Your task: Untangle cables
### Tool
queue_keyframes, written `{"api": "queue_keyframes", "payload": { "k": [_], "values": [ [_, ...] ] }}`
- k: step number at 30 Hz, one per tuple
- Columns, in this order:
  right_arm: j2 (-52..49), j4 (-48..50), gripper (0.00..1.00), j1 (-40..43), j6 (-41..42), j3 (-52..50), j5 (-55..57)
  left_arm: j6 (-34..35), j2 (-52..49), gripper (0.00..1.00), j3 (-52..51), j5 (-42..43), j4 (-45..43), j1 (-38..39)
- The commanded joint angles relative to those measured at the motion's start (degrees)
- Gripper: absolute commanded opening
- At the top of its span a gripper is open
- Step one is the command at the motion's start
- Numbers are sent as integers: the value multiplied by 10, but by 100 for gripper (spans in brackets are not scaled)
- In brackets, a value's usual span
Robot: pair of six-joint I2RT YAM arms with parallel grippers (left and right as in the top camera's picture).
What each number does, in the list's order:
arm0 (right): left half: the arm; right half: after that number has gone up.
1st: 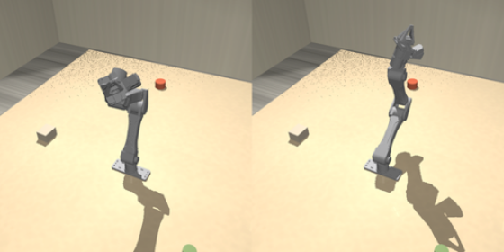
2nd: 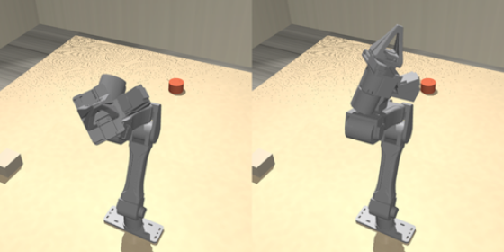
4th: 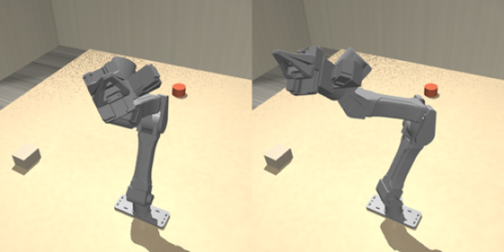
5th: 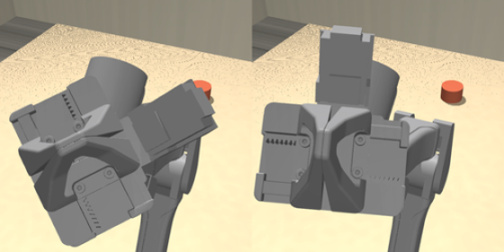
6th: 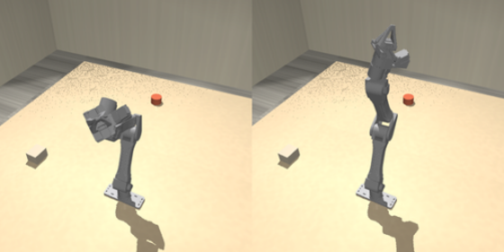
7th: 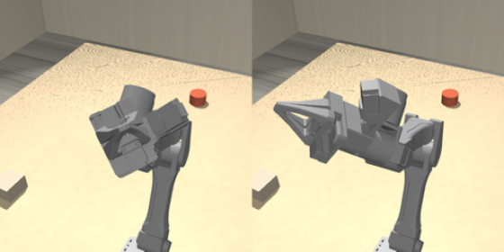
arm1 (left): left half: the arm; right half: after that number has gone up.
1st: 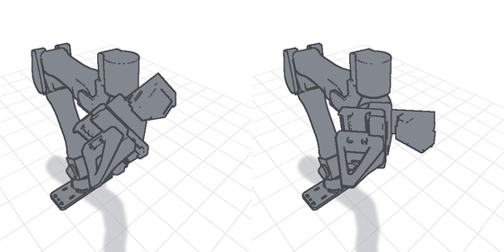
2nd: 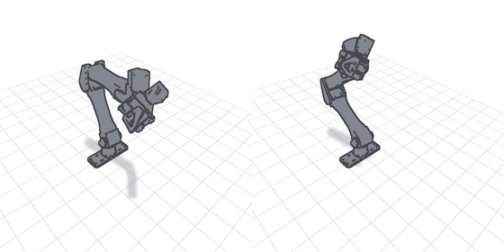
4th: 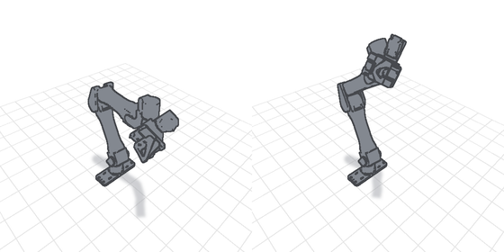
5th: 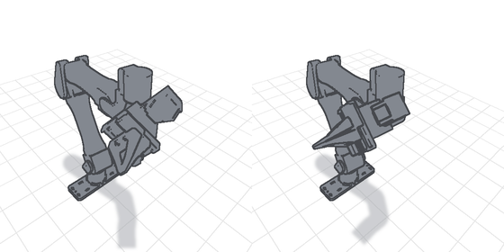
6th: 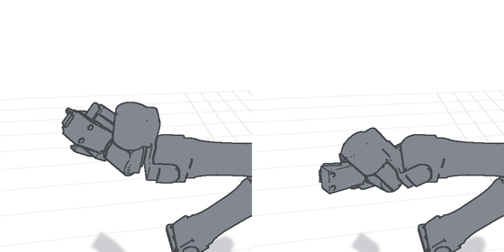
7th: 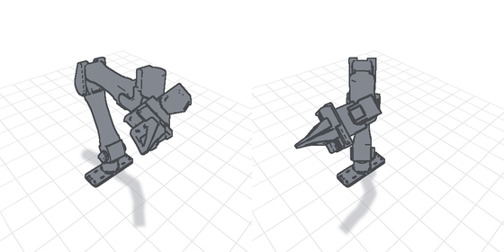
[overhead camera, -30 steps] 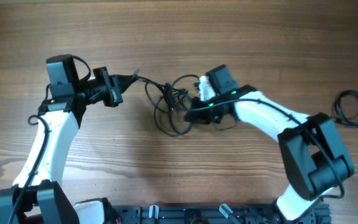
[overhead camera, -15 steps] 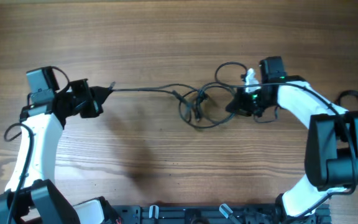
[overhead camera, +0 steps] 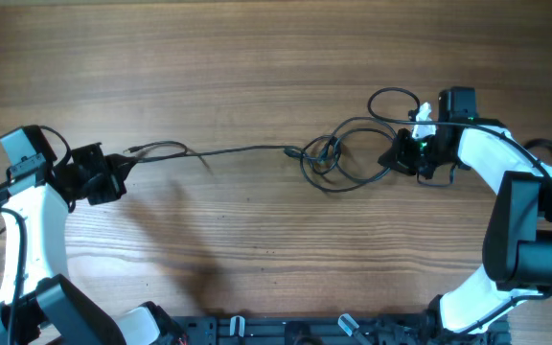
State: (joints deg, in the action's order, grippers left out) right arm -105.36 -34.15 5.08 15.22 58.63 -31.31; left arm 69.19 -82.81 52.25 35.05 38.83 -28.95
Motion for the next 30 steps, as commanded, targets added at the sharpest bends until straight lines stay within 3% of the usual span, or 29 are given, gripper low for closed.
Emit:
{"api": "queue_keyframes", "payload": {
  "k": [1, 3, 5, 10, 14, 18, 23, 30],
  "values": [
    [3, -2, 4, 11, -19, -3, -47, -172, 13, 9, 5, -49, 7, -4],
    [3, -7, 4, 11, -16, -3, -61, -241, 12, 18, 5, -49, 14, 14],
    [3, -9, 4, 11, -16, -3, -63, -291, 12, 19, 4, -50, 13, 44],
    [3, -14, 4, 11, -17, -3, -63, -306, 3, 32, 4, -111, 10, 135],
    [3, -13, 4, 11, -17, -3, -63, -411, 3, 41, 15, -96, -40, 232],
    [3, -13, 4, 11, -17, -3, -63, -475, 3, 51, 36, -97, -73, 329],
    [3, -13, 4, 11, -17, -3, -63, -510, 0, 70, 36, -194, -131, 471],
    [3, -13, 4, 10, -17, -3, -63, -510, -59, 68, 36, -280, -247, 628]
  ]
}}
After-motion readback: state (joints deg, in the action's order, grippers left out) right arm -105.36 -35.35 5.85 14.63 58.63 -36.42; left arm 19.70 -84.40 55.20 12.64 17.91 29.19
